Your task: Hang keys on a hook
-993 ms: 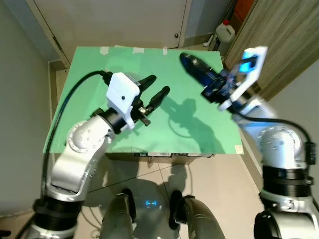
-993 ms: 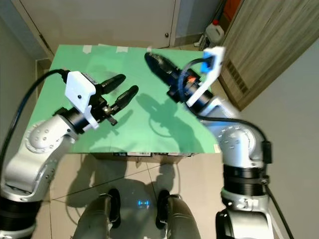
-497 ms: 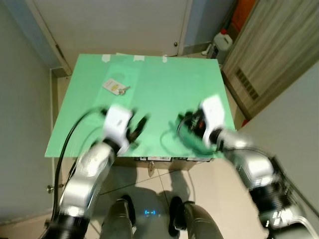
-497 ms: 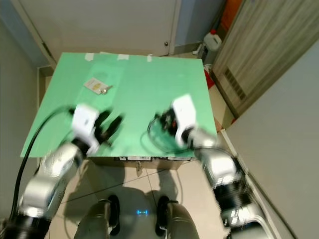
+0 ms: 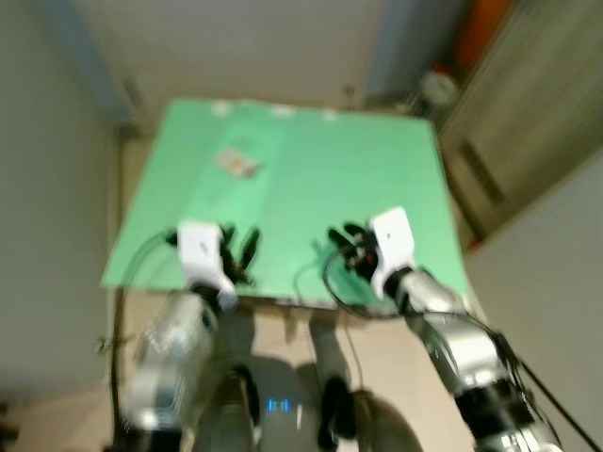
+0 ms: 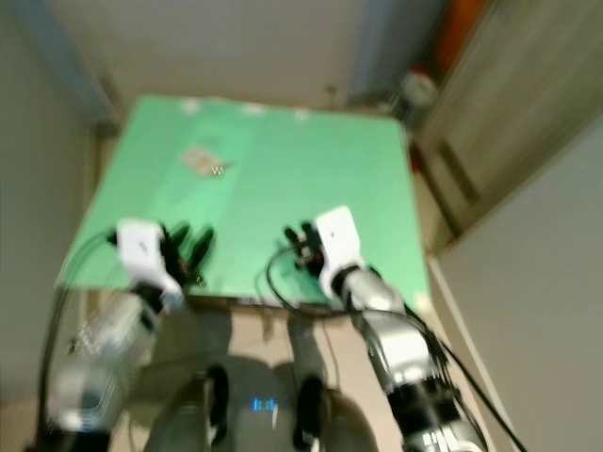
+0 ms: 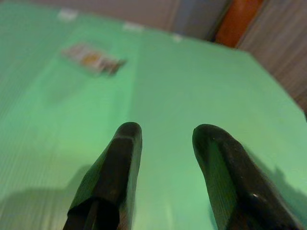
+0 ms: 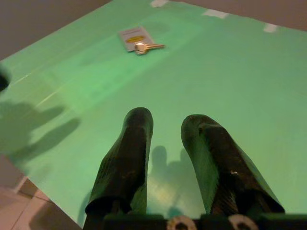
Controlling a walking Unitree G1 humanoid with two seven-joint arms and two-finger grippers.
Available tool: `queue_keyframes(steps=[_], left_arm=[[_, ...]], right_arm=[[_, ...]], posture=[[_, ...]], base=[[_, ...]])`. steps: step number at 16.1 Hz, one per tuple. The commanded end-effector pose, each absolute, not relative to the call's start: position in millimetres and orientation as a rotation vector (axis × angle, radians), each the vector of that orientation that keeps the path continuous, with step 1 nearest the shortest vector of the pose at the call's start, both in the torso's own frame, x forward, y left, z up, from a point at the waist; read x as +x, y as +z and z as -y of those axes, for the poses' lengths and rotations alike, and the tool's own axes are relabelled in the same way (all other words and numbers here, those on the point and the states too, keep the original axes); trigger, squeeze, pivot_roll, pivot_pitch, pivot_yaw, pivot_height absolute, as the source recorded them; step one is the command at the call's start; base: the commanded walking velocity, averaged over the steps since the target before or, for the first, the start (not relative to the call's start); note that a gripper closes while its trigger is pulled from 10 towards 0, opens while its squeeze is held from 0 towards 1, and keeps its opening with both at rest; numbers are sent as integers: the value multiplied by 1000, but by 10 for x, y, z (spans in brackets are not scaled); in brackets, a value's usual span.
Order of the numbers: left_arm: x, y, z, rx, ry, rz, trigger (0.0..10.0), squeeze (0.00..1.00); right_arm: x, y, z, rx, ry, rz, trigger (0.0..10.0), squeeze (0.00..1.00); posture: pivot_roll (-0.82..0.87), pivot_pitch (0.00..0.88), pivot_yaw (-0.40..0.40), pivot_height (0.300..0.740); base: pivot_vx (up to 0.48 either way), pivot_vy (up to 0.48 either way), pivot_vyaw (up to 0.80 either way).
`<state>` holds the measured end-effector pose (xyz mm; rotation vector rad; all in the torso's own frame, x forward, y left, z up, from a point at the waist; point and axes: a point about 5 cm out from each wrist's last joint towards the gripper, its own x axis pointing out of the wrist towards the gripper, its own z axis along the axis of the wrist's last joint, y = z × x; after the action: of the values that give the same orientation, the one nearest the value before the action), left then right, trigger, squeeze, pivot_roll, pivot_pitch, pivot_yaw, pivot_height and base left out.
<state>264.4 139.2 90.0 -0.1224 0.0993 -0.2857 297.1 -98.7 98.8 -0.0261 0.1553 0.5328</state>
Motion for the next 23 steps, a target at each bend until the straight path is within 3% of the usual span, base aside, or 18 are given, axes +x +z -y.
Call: queue_keyframes(steps=[1, 2, 3, 5, 6, 8, 9, 12, 16, 19, 23], left_arm=[[2560, 858, -1338, -152, -295, -103, 10000, 0], [2547, 850, -1323, -156, -297, -106, 10000, 0], [2503, 818, -1280, -155, -315, -118, 10000, 0], [2472, 791, -1270, -154, -313, -116, 10000, 0], [2474, 800, -1273, -160, -313, -109, 10000, 0], [2492, 834, -1281, -163, -314, -93, 10000, 0], [2505, 847, -1280, -163, -315, -89, 10000, 0], [2517, 873, -1219, -161, -340, -78, 10000, 0], [2538, 887, -1164, -159, -364, -71, 10000, 0], [2548, 922, -1103, -142, -395, -65, 10000, 0], [2500, 956, -946, -149, -486, -72, 10000, 0]], right_arm=[[2962, 945, 968, -32, 511, -166, 10000, 0], [2959, 965, 971, -18, 518, -144, 10000, 0], [2963, 969, 986, -117, 522, -115, 10000, 0], [2979, 1012, 998, -27, 511, -79, 10000, 0], [2992, 992, 988, -103, 514, -90, 10000, 0], [3014, 1006, 967, -91, 500, -83, 10000, 0], [3020, 966, 954, -188, 512, -94, 10000, 0], [3025, 969, 956, -133, 504, -101, 10000, 0], [3070, 916, 976, -153, 455, -145, 10000, 0], [3141, 1035, 1017, -68, 394, -89, 10000, 0], [3212, 1068, 1122, -123, 365, -93, 10000, 0]], posture=[[100, 212, -33, 740], [103, 212, -38, 740], [105, 211, -41, 740], [107, 207, -46, 740], [111, 208, -49, 740], [109, 204, -50, 740], [112, 204, -50, 740], [112, 204, -46, 740], [107, 201, -42, 740], [107, 201, -42, 740], [114, 202, -57, 740]], base=[[0, 0, 0], [0, 0, 0], [0, 0, 769], [426, 0, 375], [480, 0, 800], [480, 0, 400], [480, 0, 800], [480, 0, 533], [480, 0, 0], [444, 0, 0], [0, 0, 0]])
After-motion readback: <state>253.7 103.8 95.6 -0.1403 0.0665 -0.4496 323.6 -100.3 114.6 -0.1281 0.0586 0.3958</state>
